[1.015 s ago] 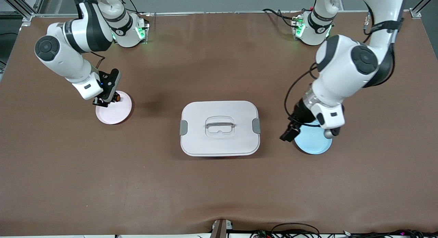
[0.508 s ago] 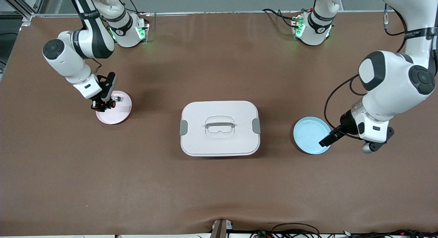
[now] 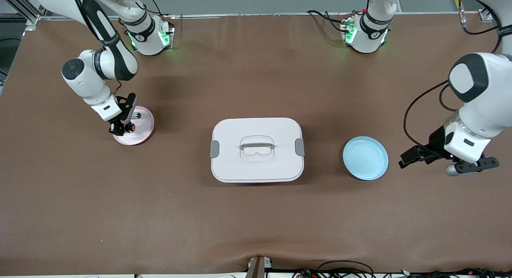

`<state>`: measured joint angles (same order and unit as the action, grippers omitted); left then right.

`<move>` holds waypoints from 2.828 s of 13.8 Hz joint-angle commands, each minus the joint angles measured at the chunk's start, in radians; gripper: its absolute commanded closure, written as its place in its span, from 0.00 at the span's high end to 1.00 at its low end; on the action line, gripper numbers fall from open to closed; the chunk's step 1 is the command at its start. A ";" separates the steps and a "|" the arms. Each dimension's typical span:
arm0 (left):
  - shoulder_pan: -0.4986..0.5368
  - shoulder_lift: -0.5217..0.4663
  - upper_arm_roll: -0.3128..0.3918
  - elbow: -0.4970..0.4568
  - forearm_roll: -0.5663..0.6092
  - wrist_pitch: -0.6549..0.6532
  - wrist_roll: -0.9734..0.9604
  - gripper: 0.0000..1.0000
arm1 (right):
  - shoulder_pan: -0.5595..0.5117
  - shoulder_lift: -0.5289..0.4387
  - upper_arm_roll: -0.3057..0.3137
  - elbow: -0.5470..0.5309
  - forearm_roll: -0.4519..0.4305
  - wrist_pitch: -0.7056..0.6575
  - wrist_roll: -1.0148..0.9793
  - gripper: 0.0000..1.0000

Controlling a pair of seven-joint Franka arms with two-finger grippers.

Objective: Transfer orange switch to right arm and place
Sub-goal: 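Lower the orange switch onto the white plate with the right gripper, then open the right gripper beside the green switch and release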

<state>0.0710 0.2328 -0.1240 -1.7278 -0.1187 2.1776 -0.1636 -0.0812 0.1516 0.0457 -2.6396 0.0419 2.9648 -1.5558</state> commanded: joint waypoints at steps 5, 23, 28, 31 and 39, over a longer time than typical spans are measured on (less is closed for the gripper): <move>0.020 -0.055 -0.006 0.079 0.076 -0.163 0.032 1.00 | -0.022 0.077 0.017 -0.016 -0.011 0.124 -0.014 0.00; -0.096 -0.216 0.126 0.094 0.074 -0.360 0.055 1.00 | -0.022 0.086 0.025 0.003 -0.005 0.120 0.017 1.00; -0.092 -0.254 0.127 0.102 0.073 -0.418 0.049 1.00 | -0.023 0.017 0.023 0.076 0.025 -0.141 0.042 1.00; -0.094 -0.256 0.119 0.119 0.074 -0.459 0.047 1.00 | -0.022 -0.015 0.022 0.145 0.053 -0.309 0.043 1.00; -0.103 -0.240 0.118 0.137 0.083 -0.480 0.042 1.00 | -0.025 -0.110 0.014 0.329 0.053 -0.723 0.132 1.00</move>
<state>-0.0235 -0.0157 -0.0067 -1.6106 -0.0602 1.7216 -0.1242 -0.0862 0.0920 0.0472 -2.3379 0.0914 2.3352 -1.4601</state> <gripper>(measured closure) 0.000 0.000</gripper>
